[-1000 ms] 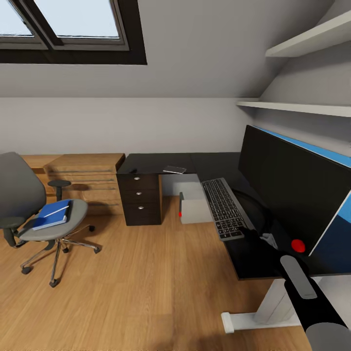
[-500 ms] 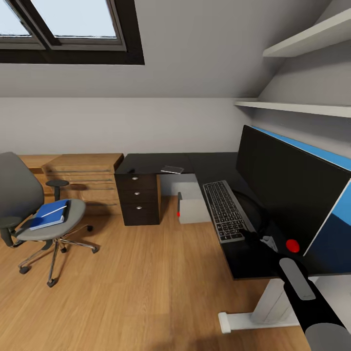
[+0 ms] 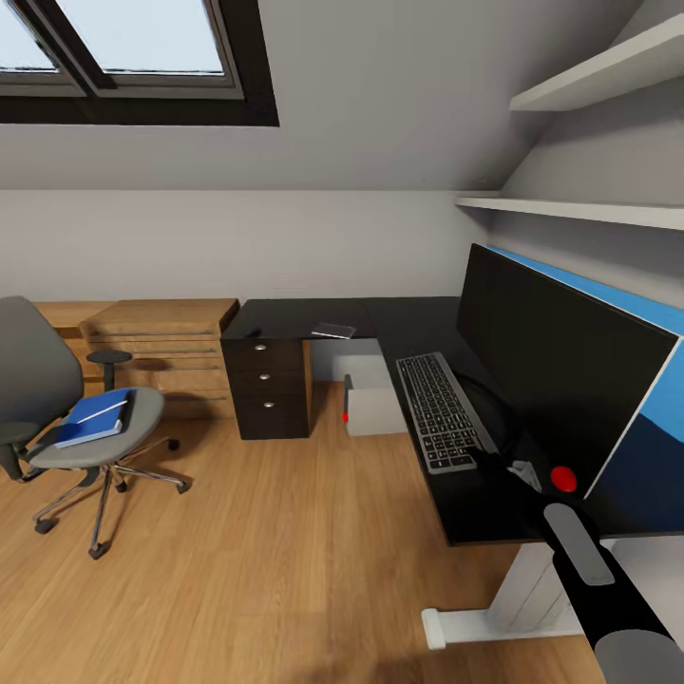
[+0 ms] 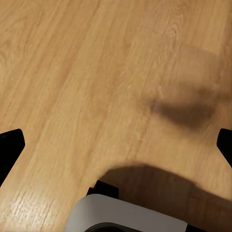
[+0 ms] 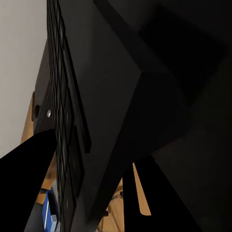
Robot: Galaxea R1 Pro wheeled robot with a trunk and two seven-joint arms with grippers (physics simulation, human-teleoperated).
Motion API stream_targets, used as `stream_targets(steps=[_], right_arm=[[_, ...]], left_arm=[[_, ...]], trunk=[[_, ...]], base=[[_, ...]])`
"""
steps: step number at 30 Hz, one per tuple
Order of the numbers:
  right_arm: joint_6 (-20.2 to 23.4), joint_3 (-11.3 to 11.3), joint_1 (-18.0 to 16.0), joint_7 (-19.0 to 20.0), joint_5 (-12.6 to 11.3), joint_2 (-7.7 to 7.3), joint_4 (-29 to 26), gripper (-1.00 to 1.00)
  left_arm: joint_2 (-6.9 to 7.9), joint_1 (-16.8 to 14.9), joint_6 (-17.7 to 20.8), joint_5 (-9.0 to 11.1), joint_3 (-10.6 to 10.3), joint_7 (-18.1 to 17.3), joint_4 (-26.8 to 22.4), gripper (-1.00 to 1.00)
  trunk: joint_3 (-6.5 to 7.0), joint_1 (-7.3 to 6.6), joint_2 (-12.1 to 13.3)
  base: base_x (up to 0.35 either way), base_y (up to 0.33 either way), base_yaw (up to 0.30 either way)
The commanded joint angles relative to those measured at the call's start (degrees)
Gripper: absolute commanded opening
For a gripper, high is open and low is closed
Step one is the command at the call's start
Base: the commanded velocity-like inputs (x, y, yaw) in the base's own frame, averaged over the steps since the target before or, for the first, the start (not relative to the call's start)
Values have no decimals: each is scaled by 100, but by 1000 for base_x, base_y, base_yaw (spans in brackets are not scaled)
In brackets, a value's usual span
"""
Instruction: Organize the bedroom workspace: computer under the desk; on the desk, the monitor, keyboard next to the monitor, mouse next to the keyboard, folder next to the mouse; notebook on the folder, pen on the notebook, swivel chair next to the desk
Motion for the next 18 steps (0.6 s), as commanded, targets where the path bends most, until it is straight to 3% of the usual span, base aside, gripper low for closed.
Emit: stream_targets(steps=[1,13,18], right_arm=[[27,-8,-4,-31,-52,1,-6,-100],[23,-8,-4,-31,-52,1,4,-100],[25,-15,-6,-31,-52,1,4,-100]], left_arm=[[1,-4,-6,23,45,-58,6,100],[1,-4,-17,18,45,-56,6,100],[-4,-4,-16,22,45,-48,6,100]], trunk=[[-6,0,-3],[-6,0,-3],[-95,109,-204]], base=[[0,-5,0],[0,-1,0],[0,0,0]])
